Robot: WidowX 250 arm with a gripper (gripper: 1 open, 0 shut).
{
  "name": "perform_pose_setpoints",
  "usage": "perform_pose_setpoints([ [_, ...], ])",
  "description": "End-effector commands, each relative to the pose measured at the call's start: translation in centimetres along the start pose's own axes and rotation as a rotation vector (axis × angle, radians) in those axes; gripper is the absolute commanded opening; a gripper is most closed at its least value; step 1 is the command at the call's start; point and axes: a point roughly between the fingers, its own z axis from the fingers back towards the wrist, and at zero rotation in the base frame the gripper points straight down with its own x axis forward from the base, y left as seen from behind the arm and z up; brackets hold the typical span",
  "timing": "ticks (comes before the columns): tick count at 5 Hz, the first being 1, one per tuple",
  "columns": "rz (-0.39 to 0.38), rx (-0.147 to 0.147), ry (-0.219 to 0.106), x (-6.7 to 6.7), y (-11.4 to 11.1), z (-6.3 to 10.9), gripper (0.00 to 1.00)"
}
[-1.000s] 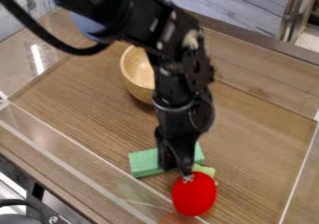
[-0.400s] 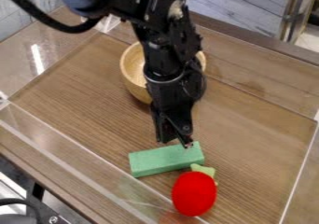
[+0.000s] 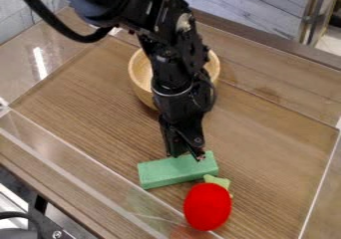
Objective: Put the green stick in the brown bowl
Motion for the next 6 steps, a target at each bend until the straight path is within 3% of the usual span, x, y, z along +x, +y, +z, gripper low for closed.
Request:
perform_pose_setpoints([
  [1, 0.045, 0.018, -0.032, 0.8, 1.1, 0.2, 0.00],
  [6, 0.165, 0.036, -0.060, 2.1, 3.0, -0.7, 0.00],
])
